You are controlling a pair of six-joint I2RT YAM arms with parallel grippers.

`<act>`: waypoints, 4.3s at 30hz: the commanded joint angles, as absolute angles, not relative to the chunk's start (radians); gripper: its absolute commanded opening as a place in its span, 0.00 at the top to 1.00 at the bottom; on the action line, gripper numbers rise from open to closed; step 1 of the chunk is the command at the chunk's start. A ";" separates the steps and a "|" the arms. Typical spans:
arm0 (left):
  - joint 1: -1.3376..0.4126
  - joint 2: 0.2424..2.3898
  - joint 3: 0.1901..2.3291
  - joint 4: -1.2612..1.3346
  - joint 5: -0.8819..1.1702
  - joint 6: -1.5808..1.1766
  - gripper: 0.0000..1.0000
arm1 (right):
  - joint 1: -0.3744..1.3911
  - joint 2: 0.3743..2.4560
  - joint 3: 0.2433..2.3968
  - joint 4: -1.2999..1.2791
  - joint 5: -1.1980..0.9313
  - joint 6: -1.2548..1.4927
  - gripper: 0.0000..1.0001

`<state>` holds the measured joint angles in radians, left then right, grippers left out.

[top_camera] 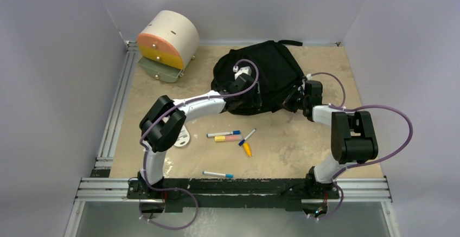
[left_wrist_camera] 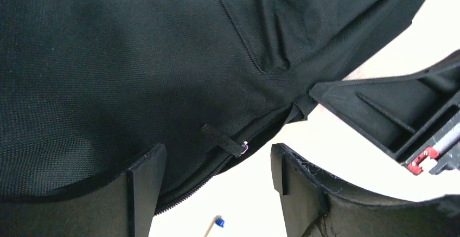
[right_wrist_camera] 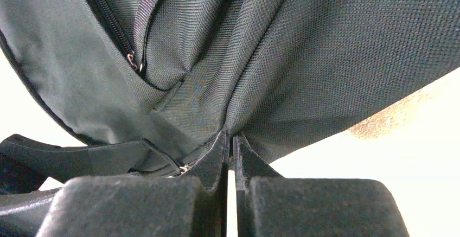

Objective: Pack the student bag
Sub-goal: Zip the student bag at the center of the board.

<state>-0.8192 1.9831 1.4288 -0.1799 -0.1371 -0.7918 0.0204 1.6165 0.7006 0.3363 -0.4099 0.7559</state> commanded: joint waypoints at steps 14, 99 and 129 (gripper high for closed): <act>-0.818 2.083 1.507 -0.157 -0.162 -1.062 0.50 | 0.017 1.613 0.684 0.334 -0.413 0.727 1.00; -0.712 1.609 1.193 -0.111 -0.239 -0.418 1.00 | 0.435 1.291 0.458 1.087 -0.588 -0.087 0.43; -0.701 1.547 1.181 -0.142 -0.283 -0.478 1.00 | 0.580 1.617 0.721 0.845 -0.368 -0.296 0.60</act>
